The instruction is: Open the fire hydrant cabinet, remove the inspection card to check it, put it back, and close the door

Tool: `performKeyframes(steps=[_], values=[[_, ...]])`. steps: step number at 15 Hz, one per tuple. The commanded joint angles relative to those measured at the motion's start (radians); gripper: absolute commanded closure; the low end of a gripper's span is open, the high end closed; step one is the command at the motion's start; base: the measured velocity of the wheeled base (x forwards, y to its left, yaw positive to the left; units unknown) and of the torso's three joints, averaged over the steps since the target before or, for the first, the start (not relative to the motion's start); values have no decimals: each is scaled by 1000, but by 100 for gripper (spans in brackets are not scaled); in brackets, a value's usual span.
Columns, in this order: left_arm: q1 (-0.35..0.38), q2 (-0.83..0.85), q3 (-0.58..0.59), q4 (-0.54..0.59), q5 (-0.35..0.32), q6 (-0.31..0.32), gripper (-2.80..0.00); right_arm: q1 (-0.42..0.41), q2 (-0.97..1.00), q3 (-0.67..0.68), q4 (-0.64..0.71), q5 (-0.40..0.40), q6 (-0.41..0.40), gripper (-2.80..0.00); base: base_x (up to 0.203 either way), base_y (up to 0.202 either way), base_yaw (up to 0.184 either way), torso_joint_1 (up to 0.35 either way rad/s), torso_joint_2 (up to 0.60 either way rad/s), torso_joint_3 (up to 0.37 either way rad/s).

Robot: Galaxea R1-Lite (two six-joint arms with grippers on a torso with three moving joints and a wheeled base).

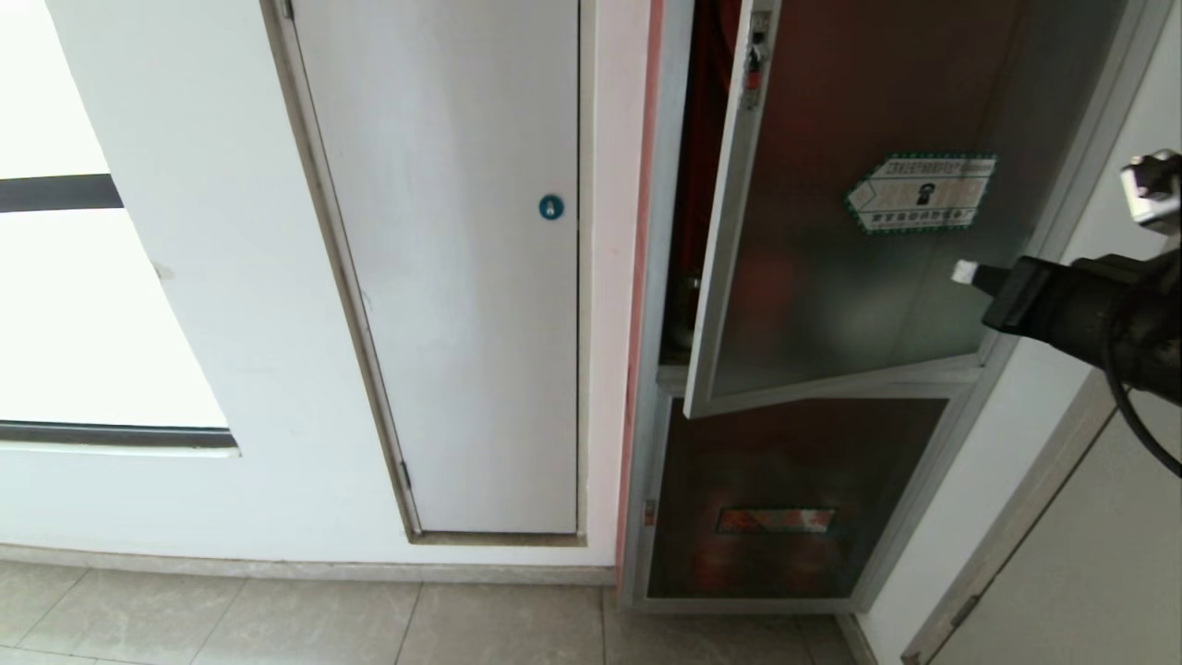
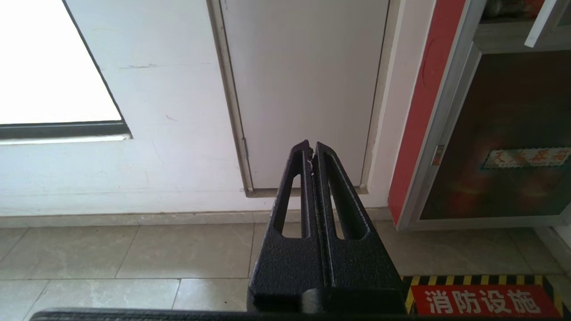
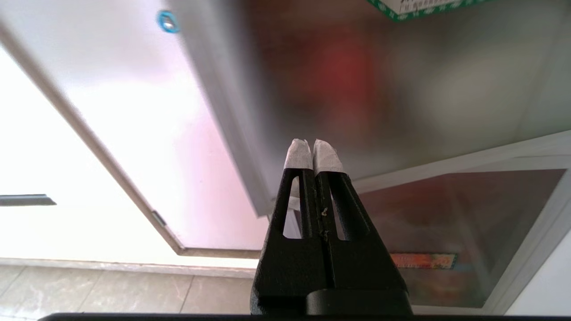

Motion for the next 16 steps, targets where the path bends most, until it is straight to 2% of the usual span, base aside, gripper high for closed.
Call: performKeyframes(steps=[1, 3, 5, 8, 11, 16], values=[[0, 1, 12, 0, 0, 0, 0, 0, -306, 154, 0, 16, -11, 0, 0, 0, 0, 0, 0, 0], [0, 1, 12, 0, 0, 0, 0, 0, -465, 261, 7, 39, -18, 0, 0, 0, 0, 0, 0, 0], [0, 1, 12, 0, 0, 0, 0, 0, -639, 333, 68, 65, -22, 0, 0, 0, 0, 0, 0, 0], [0, 1, 12, 0, 0, 0, 0, 0, -905, 361, 305, 135, -24, 0, 0, 0, 0, 0, 0, 0], [0, 1, 12, 0, 0, 0, 0, 0, -1077, 381, 527, 196, -24, 0, 0, 0, 0, 0, 0, 0], [0, 1, 12, 0, -1, 0, 0, 0, -1244, 525, 553, 201, -25, 0, 0, 0, 0, 0, 0, 0]])
